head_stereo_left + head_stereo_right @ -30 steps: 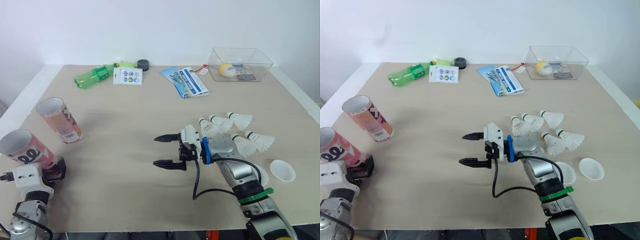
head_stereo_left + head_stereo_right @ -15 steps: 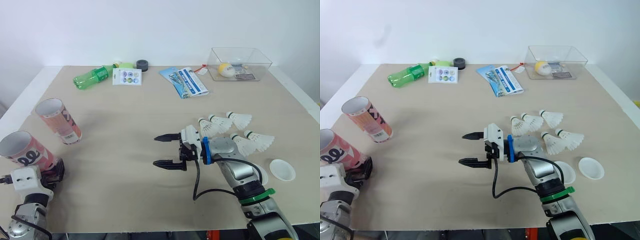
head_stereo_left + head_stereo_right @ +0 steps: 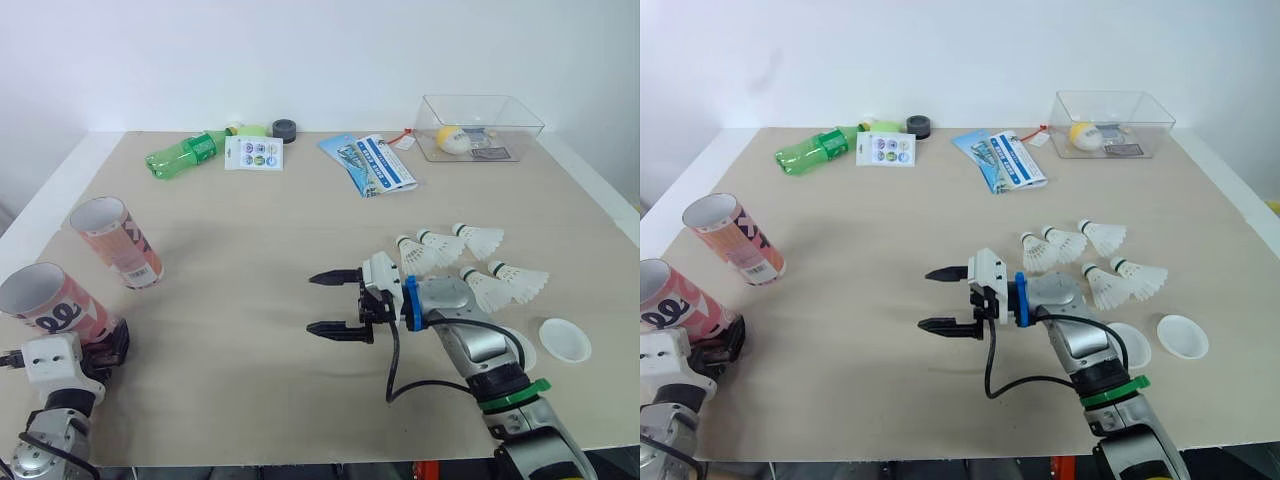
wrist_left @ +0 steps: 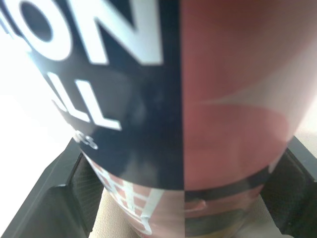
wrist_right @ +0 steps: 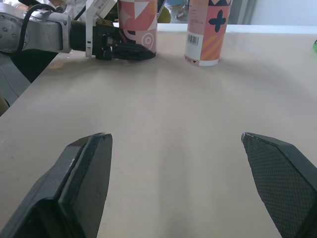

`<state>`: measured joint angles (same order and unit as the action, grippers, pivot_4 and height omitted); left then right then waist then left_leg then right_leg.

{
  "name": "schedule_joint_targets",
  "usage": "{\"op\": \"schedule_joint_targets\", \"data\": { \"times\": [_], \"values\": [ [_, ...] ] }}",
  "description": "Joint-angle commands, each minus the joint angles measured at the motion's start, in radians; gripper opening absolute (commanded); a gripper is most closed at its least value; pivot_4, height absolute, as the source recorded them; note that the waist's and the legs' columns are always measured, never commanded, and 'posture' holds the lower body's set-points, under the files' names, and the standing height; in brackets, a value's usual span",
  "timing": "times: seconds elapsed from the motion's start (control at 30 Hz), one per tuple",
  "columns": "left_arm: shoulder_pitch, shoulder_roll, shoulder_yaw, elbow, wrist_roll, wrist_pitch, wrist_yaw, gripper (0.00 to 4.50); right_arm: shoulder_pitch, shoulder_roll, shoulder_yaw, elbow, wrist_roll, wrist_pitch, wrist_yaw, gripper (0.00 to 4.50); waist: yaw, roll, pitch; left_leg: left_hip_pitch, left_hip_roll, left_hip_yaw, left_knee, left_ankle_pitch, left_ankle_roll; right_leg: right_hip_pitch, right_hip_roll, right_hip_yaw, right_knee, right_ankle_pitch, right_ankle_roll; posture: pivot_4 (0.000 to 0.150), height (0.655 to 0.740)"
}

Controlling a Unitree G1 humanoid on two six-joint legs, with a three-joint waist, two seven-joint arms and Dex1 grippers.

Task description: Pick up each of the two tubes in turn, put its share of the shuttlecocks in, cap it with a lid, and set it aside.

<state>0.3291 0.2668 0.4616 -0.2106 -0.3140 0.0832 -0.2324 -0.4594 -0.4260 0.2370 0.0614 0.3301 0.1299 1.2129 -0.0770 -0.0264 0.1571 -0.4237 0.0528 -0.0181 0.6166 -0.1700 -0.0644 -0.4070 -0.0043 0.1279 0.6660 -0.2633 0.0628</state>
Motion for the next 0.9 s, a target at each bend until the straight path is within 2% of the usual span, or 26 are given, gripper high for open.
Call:
{"op": "schedule_joint_targets", "data": {
  "times": [0.03,0.23,0.37,0.53,0.67,0.77,0.9],
  "values": [
    [0.026,0.000,-0.031,0.040,0.015,0.027,-0.019,3.56,-0.003,0.001,-0.016,-0.047,0.016,0.001,-0.006,4.50,0.000,0.000,0.000,0.000,0.000,0.000,0.000,0.000,0.000,0.000,0.000,0.000,0.000,0.000,0.000,0.150,0.7400],
    [0.021,0.007,-0.036,0.044,0.028,0.021,-0.021,3.56,0.001,-0.002,-0.018,-0.052,0.017,0.007,-0.007,4.50,0.000,0.000,0.000,0.000,0.000,0.000,0.000,0.000,0.000,0.000,0.000,0.000,0.000,0.000,0.000,0.150,0.7400],
    [0.042,0.042,-0.090,-0.012,0.072,-0.036,-0.077,3.56,0.003,-0.004,-0.027,-0.051,0.021,0.009,-0.009,4.50,0.000,0.000,0.000,0.000,0.000,0.000,0.000,0.000,0.000,0.000,0.000,0.000,0.000,0.000,0.000,0.150,0.7400],
    [0.080,0.124,-0.185,-0.129,0.098,-0.051,-0.193,3.56,0.031,-0.015,-0.075,-0.084,0.050,0.034,-0.046,4.50,0.003,-0.001,0.001,-0.001,-0.002,0.000,0.000,-0.001,-0.001,-0.001,-0.003,0.000,-0.001,-0.001,0.001,0.150,0.7400],
    [0.061,0.223,-0.274,-0.208,0.088,0.007,-0.301,3.56,0.073,-0.025,-0.117,-0.144,0.078,0.074,-0.098,4.50,0.012,-0.003,0.001,-0.002,-0.004,-0.001,0.000,-0.001,-0.001,-0.002,-0.005,0.000,-0.002,-0.004,0.003,0.150,0.7400],
    [-0.017,0.317,-0.351,-0.228,0.077,0.082,-0.400,3.56,0.116,-0.035,-0.154,-0.211,0.101,0.115,-0.151,4.50,0.016,-0.003,0.002,-0.002,-0.004,0.000,0.000,-0.002,-0.002,0.000,-0.007,0.000,-0.002,-0.004,0.003,0.150,0.7400],
    [-0.226,0.398,-0.443,-0.186,0.044,0.203,-0.512,3.56,0.187,-0.055,-0.192,-0.279,0.101,0.133,-0.213,4.50,0.028,-0.004,0.004,-0.003,-0.004,-0.001,-0.001,-0.002,-0.002,-0.001,-0.006,-0.002,-0.002,-0.004,0.002,0.150,0.7400]
  ]
}}
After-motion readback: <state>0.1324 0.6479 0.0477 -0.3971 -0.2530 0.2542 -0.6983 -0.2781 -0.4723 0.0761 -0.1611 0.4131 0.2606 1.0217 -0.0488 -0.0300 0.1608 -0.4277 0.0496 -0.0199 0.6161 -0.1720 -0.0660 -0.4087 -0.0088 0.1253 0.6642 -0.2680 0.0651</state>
